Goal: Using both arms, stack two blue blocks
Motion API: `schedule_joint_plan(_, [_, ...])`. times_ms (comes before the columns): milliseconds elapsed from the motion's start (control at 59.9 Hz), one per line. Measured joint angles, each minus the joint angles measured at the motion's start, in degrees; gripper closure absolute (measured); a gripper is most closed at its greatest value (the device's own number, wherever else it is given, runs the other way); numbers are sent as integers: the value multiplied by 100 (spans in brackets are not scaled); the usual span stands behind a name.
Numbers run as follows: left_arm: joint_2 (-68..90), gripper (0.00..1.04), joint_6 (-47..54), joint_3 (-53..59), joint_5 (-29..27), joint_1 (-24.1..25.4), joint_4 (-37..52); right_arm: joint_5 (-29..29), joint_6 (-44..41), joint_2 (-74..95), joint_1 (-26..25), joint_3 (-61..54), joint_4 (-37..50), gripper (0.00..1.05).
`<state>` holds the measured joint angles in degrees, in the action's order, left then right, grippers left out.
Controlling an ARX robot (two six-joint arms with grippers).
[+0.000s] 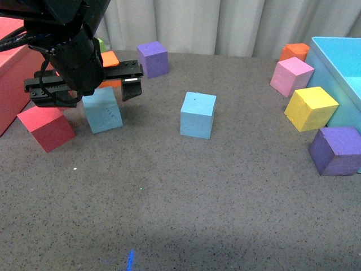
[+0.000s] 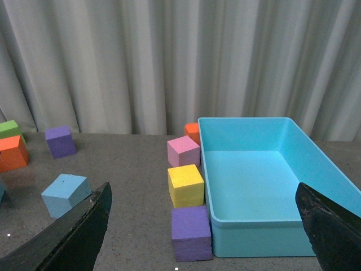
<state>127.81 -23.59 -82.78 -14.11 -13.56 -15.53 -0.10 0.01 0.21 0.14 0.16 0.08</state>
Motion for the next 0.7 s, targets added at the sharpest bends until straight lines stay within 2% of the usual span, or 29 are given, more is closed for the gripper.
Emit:
schedule_joint_plan(468, [667,7,-162,-758,11,33,-468,0,0,0,0,0,0,10])
schedule_joint_plan(701, [828,40,-225,-881,-7,33,-588,0,0,0,0,0,0,10])
